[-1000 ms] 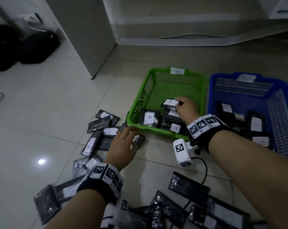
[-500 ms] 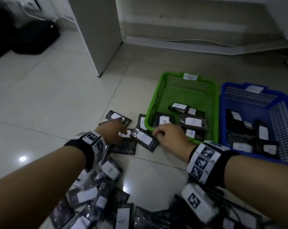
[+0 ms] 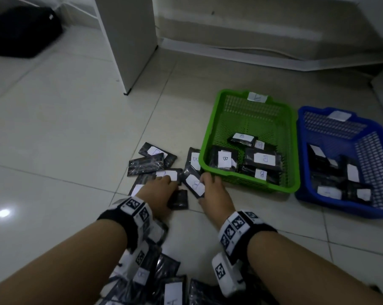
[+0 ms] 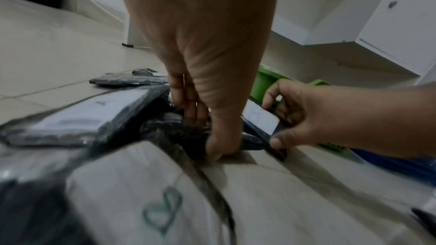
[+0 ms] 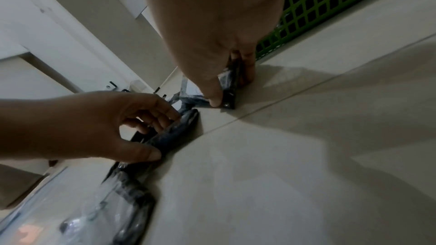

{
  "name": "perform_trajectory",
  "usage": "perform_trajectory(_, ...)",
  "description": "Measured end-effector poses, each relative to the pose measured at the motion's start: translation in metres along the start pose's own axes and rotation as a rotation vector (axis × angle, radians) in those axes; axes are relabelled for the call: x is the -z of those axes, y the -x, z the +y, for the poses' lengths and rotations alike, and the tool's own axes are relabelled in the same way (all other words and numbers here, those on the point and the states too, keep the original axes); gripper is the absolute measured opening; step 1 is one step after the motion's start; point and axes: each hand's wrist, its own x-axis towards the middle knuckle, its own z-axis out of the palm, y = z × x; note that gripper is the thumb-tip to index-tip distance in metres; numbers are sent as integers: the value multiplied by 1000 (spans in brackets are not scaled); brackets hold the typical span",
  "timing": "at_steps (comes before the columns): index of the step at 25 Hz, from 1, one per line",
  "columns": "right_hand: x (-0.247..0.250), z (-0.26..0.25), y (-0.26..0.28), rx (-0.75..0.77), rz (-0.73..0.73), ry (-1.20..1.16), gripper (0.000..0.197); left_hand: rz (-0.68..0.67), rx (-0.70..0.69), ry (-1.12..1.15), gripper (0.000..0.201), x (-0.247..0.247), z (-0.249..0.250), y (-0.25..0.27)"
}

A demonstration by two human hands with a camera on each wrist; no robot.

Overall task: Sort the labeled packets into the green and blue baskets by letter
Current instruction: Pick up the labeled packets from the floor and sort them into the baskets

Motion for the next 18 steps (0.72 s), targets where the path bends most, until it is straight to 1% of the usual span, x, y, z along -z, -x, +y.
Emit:
perform_trajectory(1,2,-2,2,16,2,-59,46,-27,-1,53,56,3,-2,-1)
perform_trajectory(3,13,-4,11,57,-4,-144,40,-75,-30,132,40,13,-6,-2)
perform_trajectory(5,34,-3,20,108,-34,-145,40,-104,-57,262,26,22,-13,-1)
perform_trajectory(6,49,-2,22,127,-43,-120,40,-106,-58,396,20,26,-15,0)
perform_trajectory(9,102,9,16,143,-34,-110,33,-120,-22,1007,12,37,-17,0)
perform_trajectory(11,133,21,-2,112,5,-141,33,-88,6,1282,10,47,-5,2)
perform_trajectory(12,144,29,-12,92,25,-167,34,-71,14,1383,4,53,4,3)
perform_trajectory(15,150,55,-36,48,52,-198,37,-62,62,1584,15,64,23,-3)
perform_trajectory(16,146,62,-41,35,34,-189,38,-56,70,1632,18,68,28,-4)
perform_trajectory(18,132,75,-47,10,-12,-205,38,-27,82,1682,31,69,37,-10)
